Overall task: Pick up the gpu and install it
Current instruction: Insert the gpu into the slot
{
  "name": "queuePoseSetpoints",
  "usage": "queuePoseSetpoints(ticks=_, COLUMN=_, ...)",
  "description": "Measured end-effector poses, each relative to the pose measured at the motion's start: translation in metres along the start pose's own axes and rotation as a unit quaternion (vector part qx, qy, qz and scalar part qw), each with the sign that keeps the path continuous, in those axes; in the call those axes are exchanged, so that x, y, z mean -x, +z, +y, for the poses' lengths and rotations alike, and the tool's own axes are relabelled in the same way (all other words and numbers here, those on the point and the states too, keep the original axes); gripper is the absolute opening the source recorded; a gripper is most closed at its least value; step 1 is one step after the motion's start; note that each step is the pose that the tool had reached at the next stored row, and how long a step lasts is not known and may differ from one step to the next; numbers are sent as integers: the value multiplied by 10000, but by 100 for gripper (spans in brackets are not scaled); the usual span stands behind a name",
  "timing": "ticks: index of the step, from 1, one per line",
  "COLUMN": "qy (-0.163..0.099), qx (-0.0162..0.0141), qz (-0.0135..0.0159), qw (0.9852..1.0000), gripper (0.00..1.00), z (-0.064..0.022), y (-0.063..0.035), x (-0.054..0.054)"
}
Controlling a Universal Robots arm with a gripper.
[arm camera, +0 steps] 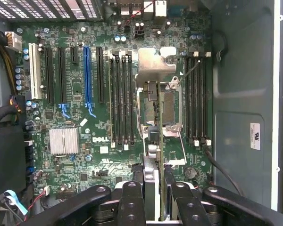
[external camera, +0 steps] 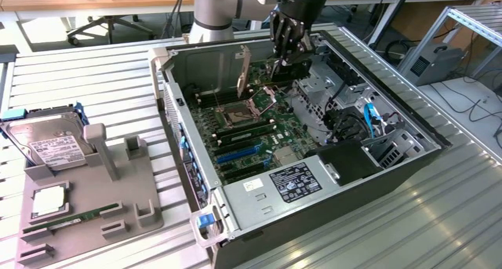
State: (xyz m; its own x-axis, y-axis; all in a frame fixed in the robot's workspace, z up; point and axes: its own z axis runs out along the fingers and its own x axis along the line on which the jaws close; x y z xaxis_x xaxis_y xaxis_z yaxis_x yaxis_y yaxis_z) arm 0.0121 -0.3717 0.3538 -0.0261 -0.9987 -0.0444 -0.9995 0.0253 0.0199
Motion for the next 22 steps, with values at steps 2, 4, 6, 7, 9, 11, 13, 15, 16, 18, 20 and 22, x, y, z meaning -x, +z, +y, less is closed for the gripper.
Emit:
queuePoseSetpoints(ticks=2, qy=-1, qx=0, qz=0, qw=10000, gripper=27, z=0, y=0, x=0)
queuePoseSetpoints(ticks=4, qy=-2, qx=-10, qz=-1, qw=10000, gripper=27, z=0, y=1, x=0)
queuePoseSetpoints(ticks=6, qy=-5, qx=-82, qz=-6, qw=10000, gripper=27, z=0, y=3, x=-1)
queuePoseSetpoints(ticks=7, qy=-6, qx=-119, qz=-10, qw=9999, gripper=27, z=0, y=5, x=-1)
queuePoseSetpoints(ticks=9, qy=-7, qx=-147, qz=-12, qw=9999, gripper=27, z=0, y=5, x=0)
queuePoseSetpoints(ticks=11, qy=-7, qx=-147, qz=-12, qw=9999, gripper=27, z=0, y=5, x=0)
queuePoseSetpoints(ticks=13, qy=-7, qx=-147, qz=-12, qw=9999, gripper=27, z=2, y=6, x=-2)
queuePoseSetpoints(ticks=15, qy=-7, qx=-147, qz=-12, qw=9999, gripper=27, z=4, y=6, x=-5)
queuePoseSetpoints(ticks=16, qy=-7, qx=-147, qz=-12, qw=9999, gripper=27, z=6, y=6, x=-6)
queuePoseSetpoints(ticks=18, qy=-6, qx=-147, qz=-12, qw=9999, gripper=27, z=12, y=6, x=-11)
queuePoseSetpoints(ticks=20, qy=-7, qx=-147, qz=-11, qw=9999, gripper=27, z=17, y=6, x=-15)
queuePoseSetpoints(ticks=22, qy=-7, qx=-147, qz=-12, qw=9999, gripper=27, z=24, y=7, x=-21)
